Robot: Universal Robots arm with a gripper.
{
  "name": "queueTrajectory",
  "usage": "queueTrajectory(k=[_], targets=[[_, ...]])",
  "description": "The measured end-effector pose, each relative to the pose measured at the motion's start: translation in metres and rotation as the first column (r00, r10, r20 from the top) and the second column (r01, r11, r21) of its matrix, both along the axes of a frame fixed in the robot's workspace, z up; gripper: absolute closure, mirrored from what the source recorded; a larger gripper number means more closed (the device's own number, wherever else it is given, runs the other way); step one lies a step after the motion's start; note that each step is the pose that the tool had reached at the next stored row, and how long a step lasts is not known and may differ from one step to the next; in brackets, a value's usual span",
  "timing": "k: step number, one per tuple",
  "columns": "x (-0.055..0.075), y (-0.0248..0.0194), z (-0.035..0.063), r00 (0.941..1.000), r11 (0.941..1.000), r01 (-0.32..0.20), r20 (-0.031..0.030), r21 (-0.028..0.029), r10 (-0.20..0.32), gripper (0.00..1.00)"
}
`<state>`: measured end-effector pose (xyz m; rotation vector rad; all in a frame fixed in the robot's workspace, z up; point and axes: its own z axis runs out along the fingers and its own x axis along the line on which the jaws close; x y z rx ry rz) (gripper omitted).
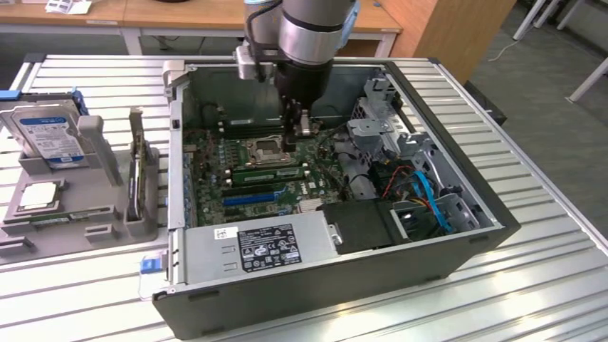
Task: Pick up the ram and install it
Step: 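Press down the ram until it locks into place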
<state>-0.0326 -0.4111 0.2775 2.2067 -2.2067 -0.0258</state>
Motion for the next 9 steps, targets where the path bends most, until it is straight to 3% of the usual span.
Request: queueTrajectory(k=[4, 6, 9], targets=[[0.018, -0.0001, 0.0001, 1.0, 1.0, -0.002, -0.0001, 0.0008, 0.002, 0.89], [0.02, 0.0, 0.0, 1.0, 1.0, -0.003, 0.0, 0.0012, 0.003, 0.89], [0.02, 0.0, -0.0109, 1.0, 1.0, -0.003, -0.0001, 0.0012, 0.003, 0.89]])
